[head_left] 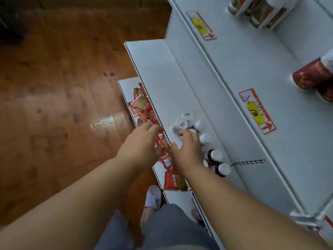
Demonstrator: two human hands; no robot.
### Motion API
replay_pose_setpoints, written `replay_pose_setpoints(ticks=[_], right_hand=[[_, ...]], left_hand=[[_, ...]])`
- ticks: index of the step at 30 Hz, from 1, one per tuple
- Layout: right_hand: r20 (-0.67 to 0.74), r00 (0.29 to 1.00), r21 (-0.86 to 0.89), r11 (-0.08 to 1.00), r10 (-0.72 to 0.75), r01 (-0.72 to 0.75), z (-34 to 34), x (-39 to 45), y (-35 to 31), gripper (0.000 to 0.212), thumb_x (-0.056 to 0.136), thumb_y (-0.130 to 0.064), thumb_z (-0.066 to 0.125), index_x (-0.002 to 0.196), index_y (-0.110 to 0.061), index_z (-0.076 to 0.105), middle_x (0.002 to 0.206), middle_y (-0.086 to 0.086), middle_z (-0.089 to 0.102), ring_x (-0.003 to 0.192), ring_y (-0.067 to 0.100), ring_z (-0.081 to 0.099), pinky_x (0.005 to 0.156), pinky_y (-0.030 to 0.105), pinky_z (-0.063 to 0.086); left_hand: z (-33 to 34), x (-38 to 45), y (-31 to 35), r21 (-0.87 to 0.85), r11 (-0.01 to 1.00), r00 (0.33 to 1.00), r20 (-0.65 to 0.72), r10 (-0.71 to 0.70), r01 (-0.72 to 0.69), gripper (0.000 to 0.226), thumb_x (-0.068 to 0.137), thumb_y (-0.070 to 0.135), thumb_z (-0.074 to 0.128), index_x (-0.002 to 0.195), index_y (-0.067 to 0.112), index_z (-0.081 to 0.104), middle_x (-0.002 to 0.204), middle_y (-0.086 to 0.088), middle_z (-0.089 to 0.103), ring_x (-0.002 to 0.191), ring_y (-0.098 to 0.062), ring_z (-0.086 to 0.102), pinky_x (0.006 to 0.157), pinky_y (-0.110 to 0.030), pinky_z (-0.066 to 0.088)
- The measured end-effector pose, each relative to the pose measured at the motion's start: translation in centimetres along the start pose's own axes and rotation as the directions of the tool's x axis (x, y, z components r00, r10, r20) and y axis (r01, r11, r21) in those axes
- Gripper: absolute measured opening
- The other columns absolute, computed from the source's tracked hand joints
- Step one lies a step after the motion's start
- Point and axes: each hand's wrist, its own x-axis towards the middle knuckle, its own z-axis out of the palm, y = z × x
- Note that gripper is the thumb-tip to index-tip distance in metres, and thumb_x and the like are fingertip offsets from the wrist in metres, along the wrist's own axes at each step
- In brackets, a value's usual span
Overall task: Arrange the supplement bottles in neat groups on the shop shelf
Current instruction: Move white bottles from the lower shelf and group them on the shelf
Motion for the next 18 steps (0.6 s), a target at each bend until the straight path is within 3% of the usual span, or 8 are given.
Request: replay_pose_setpoints(ticks=[3, 7, 13, 15, 18], right_hand=[[-0.057, 0.993, -0.068, 0.992, 0.099, -0.103, 3.8, 4.6, 2.3, 0.041, 0.086, -0.033, 0.065, 0.123, -0.017, 0.057, 0.13, 0.008, 0.051, 0.119, 0.029, 0.05, 0.099, 0.045, 0.044], [-0.128, 0.986, -0.112, 0.986, 0.11, -0.124, 6.9, 10.4, 4.6, 0.038, 0.089, -0.034, 0.064, 0.122, -0.016, 0.06, 0.127, 0.008, 0.053, 0.117, 0.027, 0.051, 0.1, 0.039, 0.044], [-0.237, 0.97, -0.279, 0.953, 0.047, -0.115, 10.5, 16.0, 6.2, 0.036, 0.088, -0.044, 0.064, 0.112, -0.017, 0.063, 0.12, 0.007, 0.055, 0.108, 0.027, 0.052, 0.096, 0.04, 0.044], [-0.264, 0.964, -0.33, 0.935, 0.042, -0.13, 11.2, 16.8, 6.5, 0.033, 0.088, -0.041, 0.065, 0.11, -0.016, 0.061, 0.121, 0.007, 0.053, 0.108, 0.028, 0.053, 0.096, 0.041, 0.043], [-0.284, 0.958, -0.246, 0.962, 0.048, -0.121, 11.4, 16.7, 6.5, 0.022, 0.087, -0.03, 0.069, 0.102, -0.015, 0.062, 0.117, 0.007, 0.053, 0.104, 0.029, 0.054, 0.094, 0.043, 0.045]], left_hand=[[3.8, 5.4, -3.2, -0.028, 0.998, 0.995, 0.085, 0.06, -0.058, 0.054, 0.09, 0.026, 0.064, 0.14, 0.03, 0.045, 0.136, 0.004, 0.05, 0.123, -0.02, 0.05, 0.098, -0.038, 0.05], [8.1, 11.4, -6.4, -0.054, 0.996, 0.984, 0.161, 0.08, -0.073, 0.054, 0.091, 0.028, 0.064, 0.141, 0.029, 0.044, 0.137, 0.003, 0.05, 0.124, -0.02, 0.049, 0.098, -0.038, 0.05], [12.7, 16.3, -9.3, -0.11, 0.994, 0.979, 0.203, 0.025, -0.003, 0.054, 0.089, 0.027, 0.067, 0.139, 0.027, 0.046, 0.131, 0.002, 0.053, 0.118, -0.02, 0.053, 0.095, -0.038, 0.052], [13.4, 17.2, -9.3, -0.133, 0.991, 0.977, 0.213, 0.023, 0.005, 0.053, 0.09, 0.028, 0.066, 0.139, 0.027, 0.046, 0.131, 0.001, 0.053, 0.117, -0.02, 0.053, 0.096, -0.039, 0.052], [13.7, 18.3, -9.1, -0.17, 0.985, 0.977, 0.214, 0.004, 0.034, 0.049, 0.091, 0.024, 0.064, 0.137, 0.027, 0.048, 0.13, 0.001, 0.054, 0.111, -0.018, 0.057, 0.092, -0.04, 0.054]])
